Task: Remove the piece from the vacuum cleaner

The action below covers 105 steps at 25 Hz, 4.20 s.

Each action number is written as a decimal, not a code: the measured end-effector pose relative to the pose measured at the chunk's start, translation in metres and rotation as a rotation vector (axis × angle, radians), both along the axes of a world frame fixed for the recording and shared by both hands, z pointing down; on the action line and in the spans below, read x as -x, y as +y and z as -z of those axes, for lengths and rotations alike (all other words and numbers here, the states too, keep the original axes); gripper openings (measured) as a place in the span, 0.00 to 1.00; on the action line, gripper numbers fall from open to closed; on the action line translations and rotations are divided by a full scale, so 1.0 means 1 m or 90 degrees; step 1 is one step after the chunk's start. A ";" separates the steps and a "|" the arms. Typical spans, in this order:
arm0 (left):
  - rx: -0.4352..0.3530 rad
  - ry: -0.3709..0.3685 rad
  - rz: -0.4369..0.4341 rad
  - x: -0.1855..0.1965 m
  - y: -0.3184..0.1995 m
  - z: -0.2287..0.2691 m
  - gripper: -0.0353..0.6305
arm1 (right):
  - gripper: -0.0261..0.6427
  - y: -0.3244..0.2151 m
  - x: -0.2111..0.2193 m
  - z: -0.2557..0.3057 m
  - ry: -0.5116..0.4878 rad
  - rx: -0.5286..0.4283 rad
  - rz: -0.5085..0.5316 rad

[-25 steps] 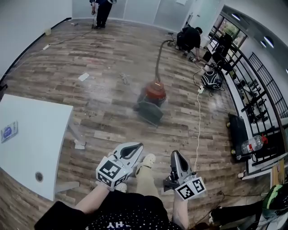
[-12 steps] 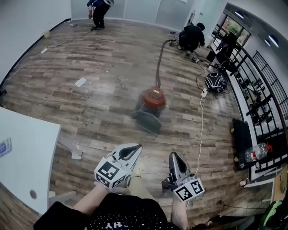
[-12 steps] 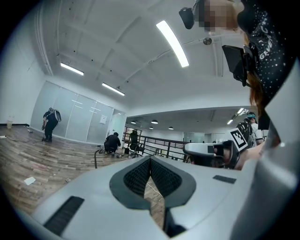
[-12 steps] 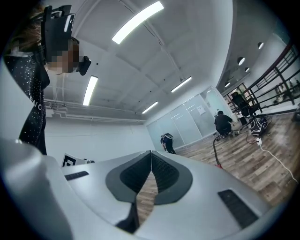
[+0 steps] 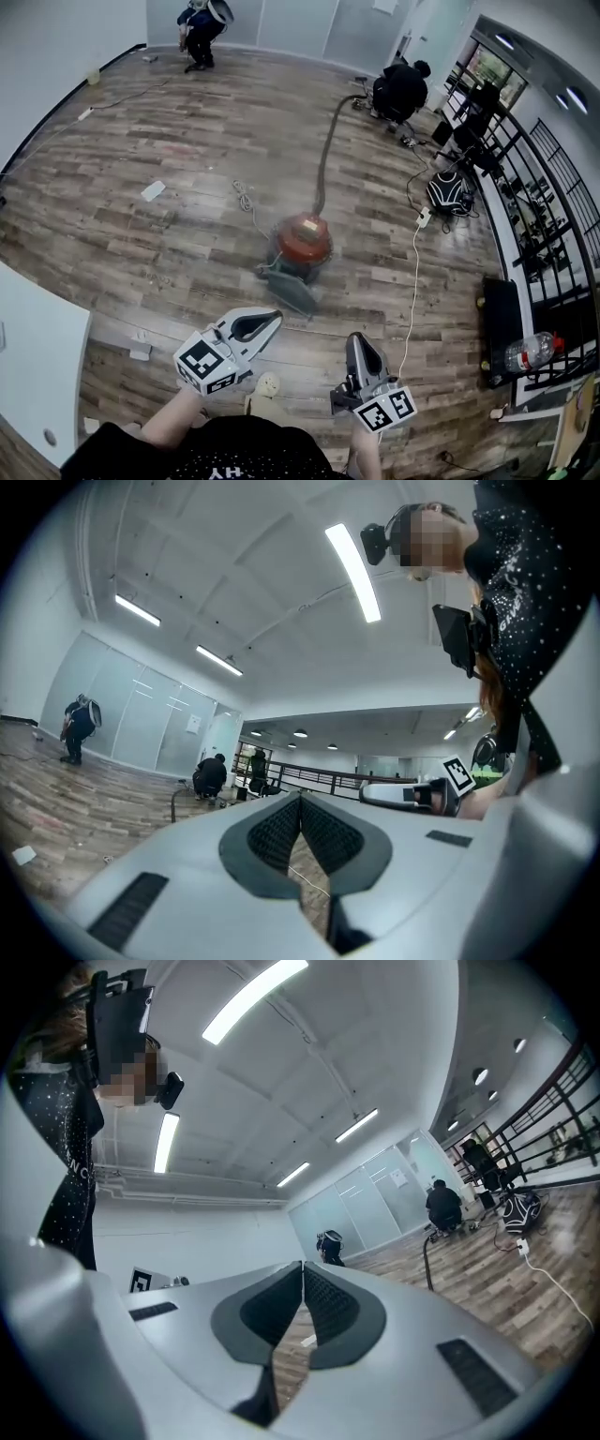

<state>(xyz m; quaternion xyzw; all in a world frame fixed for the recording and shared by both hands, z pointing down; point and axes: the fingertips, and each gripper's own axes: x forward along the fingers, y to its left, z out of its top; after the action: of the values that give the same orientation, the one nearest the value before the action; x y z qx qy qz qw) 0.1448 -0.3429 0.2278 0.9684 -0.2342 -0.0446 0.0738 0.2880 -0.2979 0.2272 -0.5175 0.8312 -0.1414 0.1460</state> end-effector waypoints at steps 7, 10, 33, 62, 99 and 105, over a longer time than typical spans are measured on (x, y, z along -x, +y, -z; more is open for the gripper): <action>-0.004 -0.016 0.051 0.005 -0.082 -0.002 0.07 | 0.06 -0.069 -0.023 -0.013 -0.005 0.007 0.014; 0.012 -0.027 0.049 0.004 -0.109 -0.011 0.07 | 0.06 -0.096 -0.019 -0.022 -0.009 0.018 0.026; 0.080 0.034 0.049 -0.048 -0.272 -0.314 0.07 | 0.06 -0.233 -0.120 -0.333 -0.001 -0.017 0.010; -0.054 -0.044 0.038 -0.045 -0.324 -0.586 0.33 | 0.34 -0.246 -0.097 -0.571 0.152 -0.117 0.203; -0.056 -0.086 0.095 -0.058 -0.287 -0.591 0.06 | 0.05 -0.274 -0.103 -0.578 0.084 -0.092 0.064; -0.033 -0.089 0.077 -0.071 -0.280 -0.601 0.06 | 0.05 -0.277 -0.104 -0.588 0.123 -0.080 0.034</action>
<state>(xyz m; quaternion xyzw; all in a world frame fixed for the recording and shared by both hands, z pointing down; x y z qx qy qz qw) 0.2163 -0.6228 0.8292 0.9549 -0.2953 0.0128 0.0290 0.3915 -0.5746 0.8152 -0.4959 0.8623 -0.0420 0.0937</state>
